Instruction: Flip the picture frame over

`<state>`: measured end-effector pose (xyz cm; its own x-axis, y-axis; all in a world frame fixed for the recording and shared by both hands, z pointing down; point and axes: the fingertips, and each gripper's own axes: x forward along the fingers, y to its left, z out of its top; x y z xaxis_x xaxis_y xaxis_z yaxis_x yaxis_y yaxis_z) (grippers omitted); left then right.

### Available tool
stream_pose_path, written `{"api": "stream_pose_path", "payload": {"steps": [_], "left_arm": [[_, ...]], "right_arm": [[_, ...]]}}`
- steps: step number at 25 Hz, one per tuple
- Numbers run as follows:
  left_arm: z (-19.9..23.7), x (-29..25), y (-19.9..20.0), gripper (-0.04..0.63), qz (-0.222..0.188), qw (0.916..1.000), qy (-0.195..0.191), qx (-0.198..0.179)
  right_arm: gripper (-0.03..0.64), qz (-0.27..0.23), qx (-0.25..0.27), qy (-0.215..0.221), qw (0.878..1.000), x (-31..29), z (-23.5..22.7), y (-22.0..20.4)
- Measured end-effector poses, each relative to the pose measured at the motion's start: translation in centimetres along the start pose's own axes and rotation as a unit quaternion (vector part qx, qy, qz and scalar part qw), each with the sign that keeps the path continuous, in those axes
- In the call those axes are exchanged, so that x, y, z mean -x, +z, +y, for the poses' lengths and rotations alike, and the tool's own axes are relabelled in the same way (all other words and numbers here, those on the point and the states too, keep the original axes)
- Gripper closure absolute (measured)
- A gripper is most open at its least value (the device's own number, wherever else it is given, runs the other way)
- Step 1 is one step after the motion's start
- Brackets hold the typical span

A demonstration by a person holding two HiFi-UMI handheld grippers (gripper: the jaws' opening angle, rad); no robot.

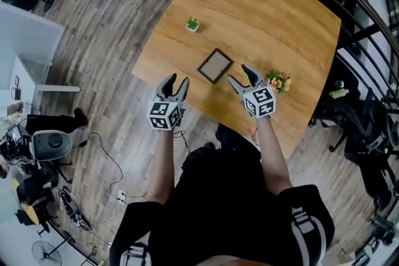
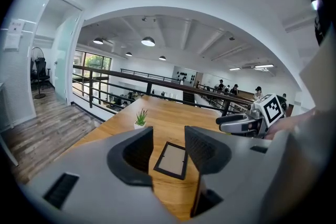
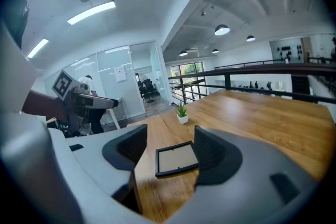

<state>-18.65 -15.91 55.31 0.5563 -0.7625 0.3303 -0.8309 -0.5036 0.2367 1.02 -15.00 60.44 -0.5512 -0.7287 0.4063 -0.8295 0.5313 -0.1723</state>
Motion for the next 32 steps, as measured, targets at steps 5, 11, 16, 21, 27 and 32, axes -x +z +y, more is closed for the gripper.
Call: {"api": "stream_pose_path", "payload": {"steps": [5, 11, 16, 21, 27, 32], "left_arm": [[-0.6, -1.7, -0.5, 0.399, 0.008, 1.0, -0.003, -0.002], [-0.9, -3.0, -1.4, 0.399, 0.025, 0.9996, -0.013, -0.006], [-0.4, -4.3, -1.7, 0.4, 0.03, 0.9992, -0.028, 0.001], [0.4, -5.9, -1.6, 0.399, 0.042, 0.9982, -0.042, -0.009], [2.0, -8.4, -4.1, 0.399, 0.073, 0.996, -0.051, 0.0], [2.5, -10.0, -6.4, 0.399, 0.104, 0.9925, -0.063, 0.009]], "right_arm": [[0.336, 0.012, -0.004, 0.012, 1.0, -0.8, -0.9, -1.1], [0.336, 0.027, -0.006, 0.018, 0.999, -1.6, -1.7, -2.1], [0.336, 0.031, -0.013, 0.015, 0.999, -2.3, -2.0, -2.2], [0.337, 0.036, -0.015, 0.006, 0.999, -3.5, -2.4, -2.2], [0.336, 0.052, -0.013, -0.004, 0.999, -5.3, -3.1, -3.2], [0.336, 0.061, -0.035, -0.026, 0.997, -5.3, -4.2, -4.8]]}}
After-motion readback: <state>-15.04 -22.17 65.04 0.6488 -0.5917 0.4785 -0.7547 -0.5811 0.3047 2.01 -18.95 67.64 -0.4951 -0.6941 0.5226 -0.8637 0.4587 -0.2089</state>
